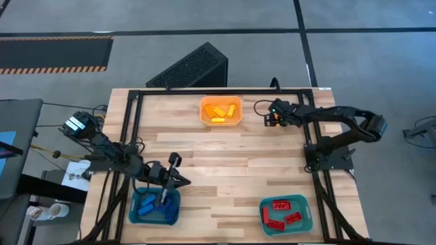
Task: Sort & place blocks by color
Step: Put the yellow game piece into the yellow bin
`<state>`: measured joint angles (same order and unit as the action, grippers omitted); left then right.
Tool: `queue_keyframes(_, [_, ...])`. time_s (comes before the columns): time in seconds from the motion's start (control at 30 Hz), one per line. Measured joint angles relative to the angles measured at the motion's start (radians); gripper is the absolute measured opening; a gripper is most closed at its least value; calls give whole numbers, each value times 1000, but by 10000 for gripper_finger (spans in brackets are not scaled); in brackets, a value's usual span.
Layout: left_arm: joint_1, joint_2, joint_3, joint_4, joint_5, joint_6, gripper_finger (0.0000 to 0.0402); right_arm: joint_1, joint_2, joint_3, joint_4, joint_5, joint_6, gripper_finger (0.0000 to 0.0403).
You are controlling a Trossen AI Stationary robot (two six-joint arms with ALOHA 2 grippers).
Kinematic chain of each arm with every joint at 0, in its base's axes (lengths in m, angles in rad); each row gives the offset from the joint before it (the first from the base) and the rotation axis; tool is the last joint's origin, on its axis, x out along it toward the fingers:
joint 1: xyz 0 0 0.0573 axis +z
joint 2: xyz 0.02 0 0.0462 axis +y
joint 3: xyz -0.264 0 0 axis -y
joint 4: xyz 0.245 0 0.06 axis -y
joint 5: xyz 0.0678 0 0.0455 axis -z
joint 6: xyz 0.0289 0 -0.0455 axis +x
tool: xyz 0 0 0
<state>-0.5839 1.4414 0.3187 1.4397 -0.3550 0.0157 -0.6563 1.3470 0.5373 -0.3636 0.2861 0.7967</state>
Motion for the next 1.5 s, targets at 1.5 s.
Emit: queue_keyframes(1.5, [92,0,0,-85,-26,-134,0,283,290,310,631,-86,-229,169])
